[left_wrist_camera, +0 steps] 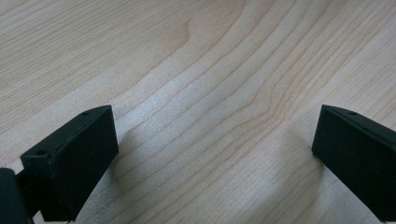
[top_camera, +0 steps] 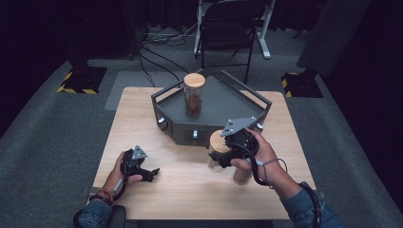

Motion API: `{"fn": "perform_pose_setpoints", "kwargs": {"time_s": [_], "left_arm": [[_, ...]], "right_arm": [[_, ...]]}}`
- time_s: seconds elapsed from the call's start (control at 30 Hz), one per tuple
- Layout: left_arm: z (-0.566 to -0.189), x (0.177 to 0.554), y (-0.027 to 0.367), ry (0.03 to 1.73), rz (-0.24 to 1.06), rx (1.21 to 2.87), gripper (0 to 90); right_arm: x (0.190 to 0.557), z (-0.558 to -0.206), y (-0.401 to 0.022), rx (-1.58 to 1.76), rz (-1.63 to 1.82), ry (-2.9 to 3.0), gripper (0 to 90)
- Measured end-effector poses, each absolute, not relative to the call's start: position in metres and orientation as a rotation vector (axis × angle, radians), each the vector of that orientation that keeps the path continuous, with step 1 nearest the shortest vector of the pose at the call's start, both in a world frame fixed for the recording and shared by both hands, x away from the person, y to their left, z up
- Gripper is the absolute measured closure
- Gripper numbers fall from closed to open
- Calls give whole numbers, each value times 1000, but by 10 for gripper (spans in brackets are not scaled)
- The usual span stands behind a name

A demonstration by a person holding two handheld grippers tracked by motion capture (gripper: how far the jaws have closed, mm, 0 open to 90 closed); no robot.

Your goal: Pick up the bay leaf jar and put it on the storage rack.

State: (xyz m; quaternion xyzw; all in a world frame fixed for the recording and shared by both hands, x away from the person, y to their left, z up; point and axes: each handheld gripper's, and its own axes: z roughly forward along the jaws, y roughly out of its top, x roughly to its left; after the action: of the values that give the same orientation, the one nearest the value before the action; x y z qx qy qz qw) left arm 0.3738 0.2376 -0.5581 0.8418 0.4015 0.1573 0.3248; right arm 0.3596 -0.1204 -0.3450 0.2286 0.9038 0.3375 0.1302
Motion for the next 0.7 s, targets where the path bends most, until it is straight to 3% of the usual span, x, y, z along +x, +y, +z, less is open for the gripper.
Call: {"fn": "perform_pose_setpoints", "kwargs": {"time_s": [0.7], "left_arm": [[-558,374,238,1048,411,2210,0]], "right_arm": [[404,-305,-119,702,955,2605,250]]}}
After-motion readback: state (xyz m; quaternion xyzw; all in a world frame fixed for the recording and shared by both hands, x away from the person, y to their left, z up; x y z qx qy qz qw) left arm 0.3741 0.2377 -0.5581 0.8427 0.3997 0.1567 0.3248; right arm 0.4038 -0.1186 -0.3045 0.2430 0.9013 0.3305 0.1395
